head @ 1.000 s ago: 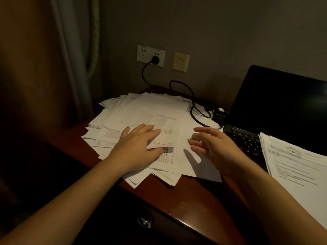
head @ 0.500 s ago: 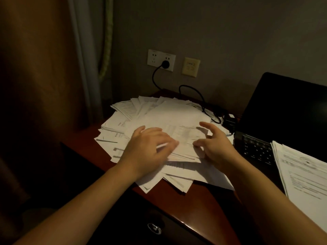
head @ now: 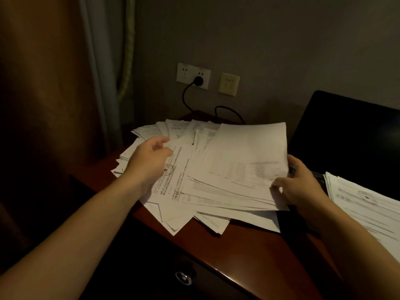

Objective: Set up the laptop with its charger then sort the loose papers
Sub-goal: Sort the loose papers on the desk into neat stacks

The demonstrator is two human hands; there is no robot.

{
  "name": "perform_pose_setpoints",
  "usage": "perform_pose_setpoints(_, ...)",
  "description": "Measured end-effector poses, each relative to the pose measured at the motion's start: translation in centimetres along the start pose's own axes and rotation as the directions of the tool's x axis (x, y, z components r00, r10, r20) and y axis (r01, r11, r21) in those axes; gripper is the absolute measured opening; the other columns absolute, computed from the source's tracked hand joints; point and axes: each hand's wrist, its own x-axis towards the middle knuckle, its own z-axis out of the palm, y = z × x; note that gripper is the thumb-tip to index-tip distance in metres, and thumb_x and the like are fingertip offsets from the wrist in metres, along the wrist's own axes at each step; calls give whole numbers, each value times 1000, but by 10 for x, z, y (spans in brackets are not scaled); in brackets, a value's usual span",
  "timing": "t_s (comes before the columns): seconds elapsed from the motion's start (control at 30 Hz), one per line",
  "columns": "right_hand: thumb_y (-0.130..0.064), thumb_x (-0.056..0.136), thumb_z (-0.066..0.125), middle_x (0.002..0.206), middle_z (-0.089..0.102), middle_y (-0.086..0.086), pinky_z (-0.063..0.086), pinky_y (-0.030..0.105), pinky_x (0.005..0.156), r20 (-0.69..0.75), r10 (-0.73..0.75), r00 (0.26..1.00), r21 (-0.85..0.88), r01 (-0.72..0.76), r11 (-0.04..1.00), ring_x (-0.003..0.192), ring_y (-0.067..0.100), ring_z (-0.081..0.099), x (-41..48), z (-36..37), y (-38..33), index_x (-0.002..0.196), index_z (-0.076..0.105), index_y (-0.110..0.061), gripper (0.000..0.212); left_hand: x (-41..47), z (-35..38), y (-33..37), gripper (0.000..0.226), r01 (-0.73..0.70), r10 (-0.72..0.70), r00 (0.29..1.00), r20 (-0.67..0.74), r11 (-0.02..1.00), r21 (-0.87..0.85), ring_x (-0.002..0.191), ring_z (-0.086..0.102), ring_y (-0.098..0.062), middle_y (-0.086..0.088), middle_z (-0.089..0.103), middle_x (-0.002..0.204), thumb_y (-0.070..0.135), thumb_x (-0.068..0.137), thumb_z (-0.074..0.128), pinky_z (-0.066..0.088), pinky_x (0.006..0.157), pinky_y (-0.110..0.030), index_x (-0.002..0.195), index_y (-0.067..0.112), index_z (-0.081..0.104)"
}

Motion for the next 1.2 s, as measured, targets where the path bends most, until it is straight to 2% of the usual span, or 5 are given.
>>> perform_pose_setpoints(0.53,4,92,62,150,47,5,57,30,70,68,-111,991,-161,121,980,128,31,55,-12,7,-9,157,16,-36,89,2,-3,6,46,35,-44,997,71,993,113,118,47,-16,-1,41,152,20,101,55,39,76,-21,144,33,48)
perform_pose_setpoints(0.77,-3,93,62,137,56,7,50,29,83,113,-160,981,-450,194,871,118,27,58,19,6,-39,147,44,-18,59,3,-26,6,44,217,-240,971,6,866,-450,120,57,-28,-10,51,141,31,101,55,49,99,-40,144,21,48)
perform_pose_setpoints(0.93,-11,94,60,98,62,1,54,31,72,348,-152,925,-636,352,687,90,20,61,41,32,-58,107,62,-15,13,1,-37,0,44,290,-303,950,76,766,-574,110,62,-31,-10,57,129,40,99,55,54,81,-43,139,22,51)
perform_pose_setpoints(1.13,-33,93,67,129,56,5,46,32,91,551,-19,834,-655,446,609,109,20,53,50,58,-76,129,55,-19,41,-4,-38,-7,36,180,-204,979,-15,893,-412,94,65,-21,-3,64,115,28,99,58,56,68,-33,135,31,55)
perform_pose_setpoints(1.2,-42,90,70,136,50,5,43,32,95,559,34,828,-670,427,607,117,20,50,51,59,-81,141,48,-18,61,-4,-34,-9,41,128,-148,989,-27,925,-357,101,63,-20,0,62,120,19,99,59,56,82,-37,137,32,52)
